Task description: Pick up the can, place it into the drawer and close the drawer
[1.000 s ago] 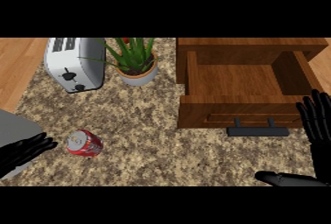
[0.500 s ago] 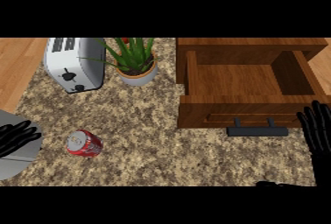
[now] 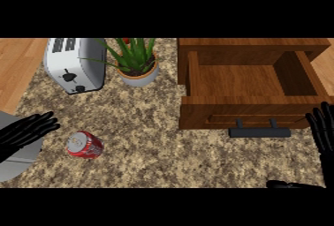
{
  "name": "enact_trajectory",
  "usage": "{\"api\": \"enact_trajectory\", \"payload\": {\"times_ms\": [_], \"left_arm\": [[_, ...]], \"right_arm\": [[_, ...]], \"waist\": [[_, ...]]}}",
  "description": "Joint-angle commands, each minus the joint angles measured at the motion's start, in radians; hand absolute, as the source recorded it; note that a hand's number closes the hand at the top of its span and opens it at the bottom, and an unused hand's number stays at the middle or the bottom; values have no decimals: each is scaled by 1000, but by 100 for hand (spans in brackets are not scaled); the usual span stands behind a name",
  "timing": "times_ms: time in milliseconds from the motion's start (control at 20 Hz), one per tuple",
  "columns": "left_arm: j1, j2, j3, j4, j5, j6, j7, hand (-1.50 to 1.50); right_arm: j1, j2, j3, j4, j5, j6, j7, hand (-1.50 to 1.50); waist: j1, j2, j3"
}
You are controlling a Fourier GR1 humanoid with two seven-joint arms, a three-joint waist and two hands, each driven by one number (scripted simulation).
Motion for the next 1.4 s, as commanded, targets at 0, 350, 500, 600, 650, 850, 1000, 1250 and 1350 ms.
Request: {"api": "enact_trajectory", "payload": {"times_ms": [0, 350, 500, 600, 650, 850, 1000, 1250, 1350], "left_arm": [[-6, -106, -4, 19, -130, -47, -32, -150], [-41, -172, 49, 138, -305, -114, -140, -150], [-21, -240, 47, 114, -438, -81, -212, -150], [-71, -203, 83, 223, -485, -108, -270, -150], [-66, -204, 68, 237, -516, -114, -285, -150], [-84, -202, 64, 264, -545, -74, -327, -150], [-122, -169, 64, 381, -655, -79, -473, -150], [-129, -118, 24, 486, -760, -29, -642, -150], [-212, -104, -1, 608, -809, 19, -691, -150]], "right_arm": [[53, -3, -25, -59, -28, 30, 10, -150], [0, -11, -47, -54, -19, 37, 56, -150], [39, 12, -31, -93, -3, 42, 51, -150], [38, -1, -79, -45, -57, 78, 6, -150], [-10, 22, -40, 34, 5, 53, -31, -150], [-11, 37, -11, -15, 32, 38, 32, -150], [-4, 14, -73, 60, -4, 76, -61, -150], [32, 35, -47, 31, 14, 79, -76, -150], [17, 50, -30, 36, 31, 64, -83, -150]], "waist": [[-2, -1, 0], [0, 0, 0], [0, 0, -1], [-2, 0, 0], [0, 1, 0], [1, 0, 0], [-3, 2, -1], [-5, 1, -1], [-14, 4, -2]]}}
